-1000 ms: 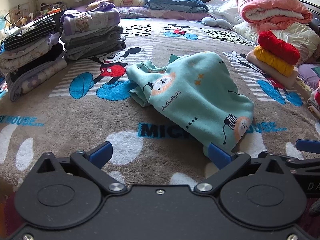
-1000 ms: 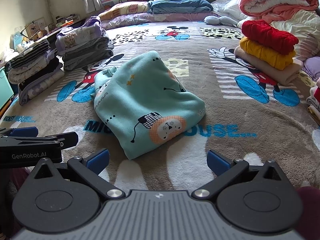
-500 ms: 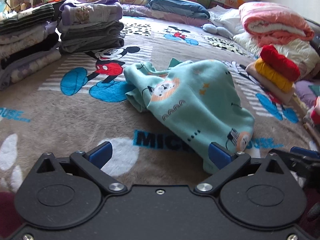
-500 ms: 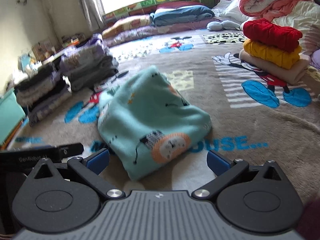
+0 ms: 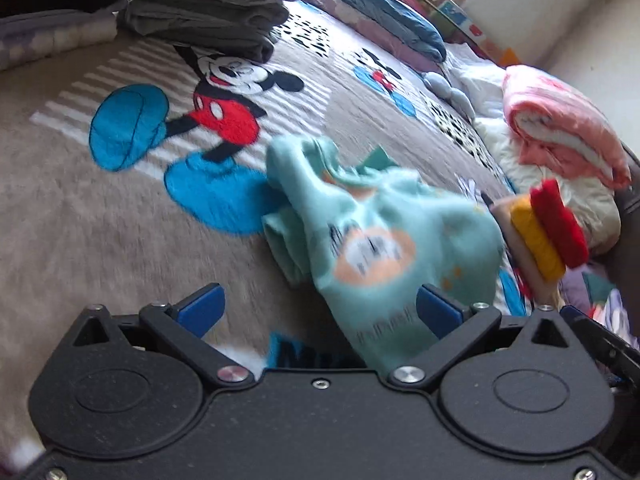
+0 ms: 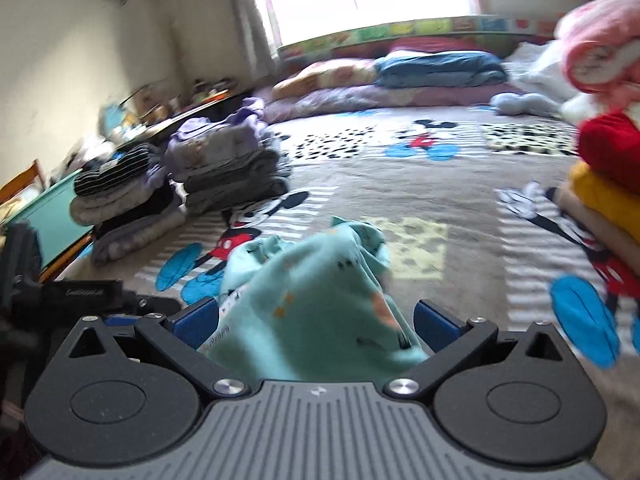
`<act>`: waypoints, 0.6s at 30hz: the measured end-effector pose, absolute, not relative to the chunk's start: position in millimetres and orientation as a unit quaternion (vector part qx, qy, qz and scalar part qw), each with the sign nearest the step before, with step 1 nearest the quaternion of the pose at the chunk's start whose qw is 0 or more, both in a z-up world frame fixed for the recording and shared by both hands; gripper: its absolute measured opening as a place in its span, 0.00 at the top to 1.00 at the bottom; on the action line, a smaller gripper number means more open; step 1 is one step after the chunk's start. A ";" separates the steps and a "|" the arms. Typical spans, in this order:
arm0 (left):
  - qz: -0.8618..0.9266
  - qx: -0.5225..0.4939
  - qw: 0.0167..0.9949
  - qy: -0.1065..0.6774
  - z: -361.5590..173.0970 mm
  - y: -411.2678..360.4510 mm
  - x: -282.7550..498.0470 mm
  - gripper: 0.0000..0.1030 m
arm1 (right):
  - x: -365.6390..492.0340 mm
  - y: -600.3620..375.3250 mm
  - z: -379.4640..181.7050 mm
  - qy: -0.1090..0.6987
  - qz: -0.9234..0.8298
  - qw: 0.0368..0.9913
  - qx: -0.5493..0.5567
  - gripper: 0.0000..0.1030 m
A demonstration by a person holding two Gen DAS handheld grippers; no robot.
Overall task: Fold clothes
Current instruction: 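Lower both grippers onto the sweatshirt and close them on its fabric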
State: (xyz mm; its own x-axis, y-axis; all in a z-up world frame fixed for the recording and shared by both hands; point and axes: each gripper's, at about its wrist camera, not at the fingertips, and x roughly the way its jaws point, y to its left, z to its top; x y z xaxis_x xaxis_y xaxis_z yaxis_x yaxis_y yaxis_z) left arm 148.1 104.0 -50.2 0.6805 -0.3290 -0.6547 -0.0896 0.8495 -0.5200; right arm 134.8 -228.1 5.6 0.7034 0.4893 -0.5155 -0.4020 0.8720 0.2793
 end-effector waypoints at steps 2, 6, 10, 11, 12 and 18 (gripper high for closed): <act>-0.069 -0.286 0.878 0.378 -50.4 113.7 162.1 0.01 | 156.8 -228.5 8.7 0.302 0.249 0.917 0.078 0.00; -0.060 -0.291 0.888 0.349 -50.7 121.2 190.7 0.01 | 203.6 -227.6 5.4 0.320 0.257 0.907 0.095 0.00; -0.094 -0.297 0.883 0.352 -58.7 124.7 221.5 0.01 | 255.1 -233.0 -11.7 0.354 0.283 0.881 0.134 0.01; -0.102 -0.295 0.881 0.355 -60.5 125.2 229.2 0.01 | 266.7 -233.6 -16.2 0.361 0.283 0.878 0.136 0.01; -0.102 -0.288 0.884 0.354 -60.9 125.4 234.8 0.01 | 278.3 -234.1 -20.8 0.368 0.283 0.875 0.139 0.03; -0.101 -0.282 0.884 0.359 -82.4 140.2 256.1 0.01 | 335.6 -230.3 -52.9 0.399 0.296 0.858 0.126 0.24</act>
